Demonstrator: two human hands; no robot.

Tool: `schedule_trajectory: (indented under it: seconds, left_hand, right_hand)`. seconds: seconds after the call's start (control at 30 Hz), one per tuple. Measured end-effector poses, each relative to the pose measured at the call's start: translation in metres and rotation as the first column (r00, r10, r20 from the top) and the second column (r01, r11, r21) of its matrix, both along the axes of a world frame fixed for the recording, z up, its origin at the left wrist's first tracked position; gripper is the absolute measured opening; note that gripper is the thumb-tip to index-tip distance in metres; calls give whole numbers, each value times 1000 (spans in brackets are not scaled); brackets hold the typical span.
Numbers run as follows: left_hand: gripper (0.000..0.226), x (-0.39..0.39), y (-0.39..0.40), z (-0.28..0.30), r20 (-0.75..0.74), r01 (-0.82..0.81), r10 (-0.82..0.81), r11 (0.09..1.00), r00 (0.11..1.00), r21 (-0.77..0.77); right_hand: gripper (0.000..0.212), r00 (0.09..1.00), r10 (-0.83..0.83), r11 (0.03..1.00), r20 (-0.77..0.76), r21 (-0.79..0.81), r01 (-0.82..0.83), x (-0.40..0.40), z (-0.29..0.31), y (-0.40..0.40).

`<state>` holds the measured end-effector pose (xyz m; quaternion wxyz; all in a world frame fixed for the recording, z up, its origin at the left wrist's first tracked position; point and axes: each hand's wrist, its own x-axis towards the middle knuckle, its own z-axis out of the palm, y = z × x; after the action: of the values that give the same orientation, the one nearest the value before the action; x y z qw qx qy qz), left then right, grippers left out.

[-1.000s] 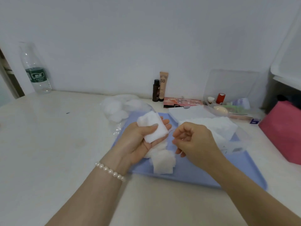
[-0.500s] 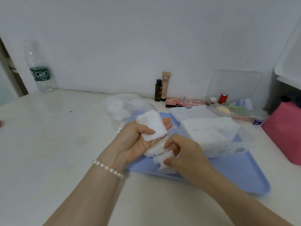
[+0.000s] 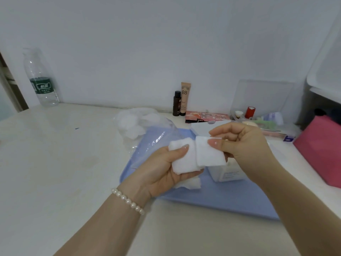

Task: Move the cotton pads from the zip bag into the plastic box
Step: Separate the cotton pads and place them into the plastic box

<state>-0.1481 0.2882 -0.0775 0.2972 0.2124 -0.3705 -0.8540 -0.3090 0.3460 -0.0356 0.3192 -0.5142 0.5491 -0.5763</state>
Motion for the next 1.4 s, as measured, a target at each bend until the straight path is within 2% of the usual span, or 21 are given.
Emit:
schedule_trajectory:
  seconds: [0.13,0.33,0.37,0.47,0.53,0.6,0.73,0.8,0.87,0.93,1.0,1.1,1.13,1.23,1.33,1.4]
  left_hand:
    - [50,1,0,1,14,-54,54,998,998,27]
    - [20,5,-1,1,-26,-24,24,999,999,22]
    - [20,6,-2,0,-37,10,-10,1000,999,4]
    - [43,5,-4,-2,-97,116,-121,992,988,-52]
    - [43,5,-4,-3,-126,127,-133,990,983,-55]
    - [36,5,0,0,-121,95,-102,994,987,-61]
    - [23,11,-5,3,9,-49,51,993,999,-103]
    - [21,18,-9,8,11,-125,127,985,992,-123]
    - [20,26,-15,12,-28,-186,183,975,983,-119]
    - [20,30,-19,12,-39,-223,220,967,975,-122]
    - [23,30,-20,12,-29,-230,229,965,973,-122]
    - [21,29,-17,11,19,-213,217,970,976,-118]
    - [21,28,-16,11,47,-198,204,973,978,-116]
    - [28,28,-15,10,119,-159,174,979,978,-127]
    - [28,27,-15,10,116,-169,185,977,976,-132]
    - [25,28,-17,9,105,-182,200,971,974,-157]
  right_hand:
    - [19,998,-37,999,-43,-32,36,-6,1,0]
    - [22,992,-90,995,-85,-48,86,-12,5,0]
    - [21,990,-85,996,-111,-48,80,-11,4,0]
    - [22,976,-71,997,-205,-44,63,-4,-1,-1]
    - [23,967,-56,998,-248,-44,47,0,-5,-2]
    - [22,964,-40,999,-261,-38,32,1,-6,-2]
    - [17,959,-100,995,-265,-27,97,-6,-4,-3]
    - [21,933,-111,993,-342,-8,115,-8,-6,-4]
    - [18,854,-33,995,-519,60,75,1,-11,-3]
    - [8,662,100,989,-743,145,13,15,-25,-1]
    - [23,495,191,980,-848,193,-48,31,-44,1]
    - [13,421,183,983,-888,166,-76,40,-61,-1]
    - [16,413,164,986,-896,151,-65,39,-65,-4]
    - [26,443,124,990,-888,78,-121,32,-71,-10]
    - [28,634,57,998,-771,21,-64,28,-63,-6]
    - [28,784,70,996,-616,86,-21,25,-47,-3]
